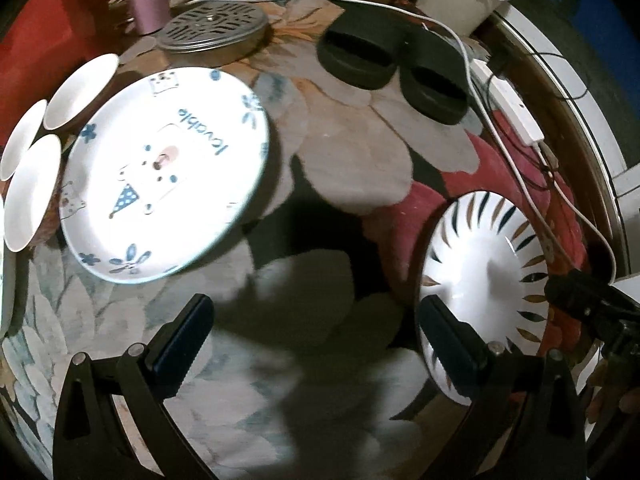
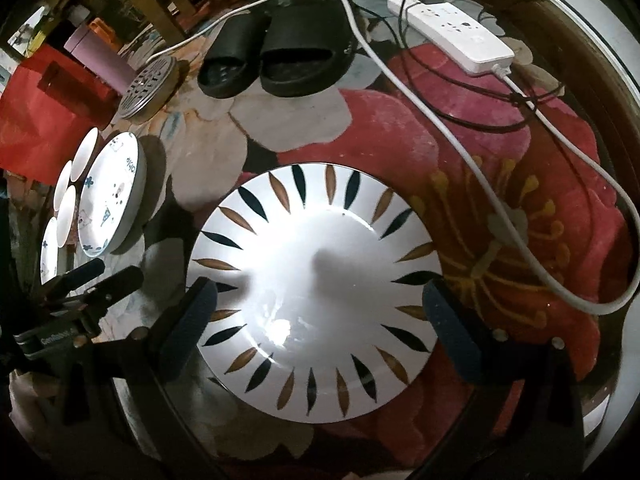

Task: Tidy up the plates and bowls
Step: 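Carry the leaf-pattern plate with the right gripper toward the power strip and lower it, then open the right gripper and move it to a bear plate rim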

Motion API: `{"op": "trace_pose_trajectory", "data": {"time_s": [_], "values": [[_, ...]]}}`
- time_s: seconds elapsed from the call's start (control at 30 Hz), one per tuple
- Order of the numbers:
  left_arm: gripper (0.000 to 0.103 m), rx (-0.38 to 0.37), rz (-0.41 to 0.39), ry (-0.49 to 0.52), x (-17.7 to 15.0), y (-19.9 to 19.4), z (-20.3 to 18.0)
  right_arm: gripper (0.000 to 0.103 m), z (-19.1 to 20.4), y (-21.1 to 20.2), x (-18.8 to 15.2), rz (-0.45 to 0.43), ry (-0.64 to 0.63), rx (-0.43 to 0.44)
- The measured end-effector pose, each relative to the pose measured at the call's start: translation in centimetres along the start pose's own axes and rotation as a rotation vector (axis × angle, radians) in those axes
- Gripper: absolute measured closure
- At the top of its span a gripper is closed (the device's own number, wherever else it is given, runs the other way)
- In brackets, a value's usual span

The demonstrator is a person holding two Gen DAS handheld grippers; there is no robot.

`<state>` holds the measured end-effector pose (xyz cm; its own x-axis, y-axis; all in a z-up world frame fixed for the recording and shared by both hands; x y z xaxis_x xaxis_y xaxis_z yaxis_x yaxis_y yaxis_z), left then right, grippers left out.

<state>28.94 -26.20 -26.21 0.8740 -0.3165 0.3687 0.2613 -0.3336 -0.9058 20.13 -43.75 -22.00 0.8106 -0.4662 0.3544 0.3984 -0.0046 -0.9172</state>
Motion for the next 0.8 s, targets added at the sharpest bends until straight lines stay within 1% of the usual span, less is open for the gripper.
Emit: {"op": "trace_pose_trajectory", "data": {"time_s": [0.4, 0.8], "values": [[0.001, 0.031, 0.000, -0.043, -0.2, -0.7, 3.9, 0.000, 2.9, 1.2, -0.3, 0.021, -0.062, 0.009], [0.001, 0.058, 0.000, -0.084, -0.5, -1.1, 6.6, 0.000, 5.5, 2.1, -0.4, 0.033, -0.111, 0.022]]}}
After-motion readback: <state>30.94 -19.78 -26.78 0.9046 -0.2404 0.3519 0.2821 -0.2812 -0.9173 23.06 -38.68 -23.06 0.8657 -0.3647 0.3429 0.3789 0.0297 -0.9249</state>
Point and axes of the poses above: each gripper's, at about its wrist camera, not at the fingertips, and y roughly the way its jaws point, z to its left, x to its top, the point moved 7 cm from there along y, roughly the way its jaws point, and after that the axes turned 5 degrees about -z, right-handed, at the moved point
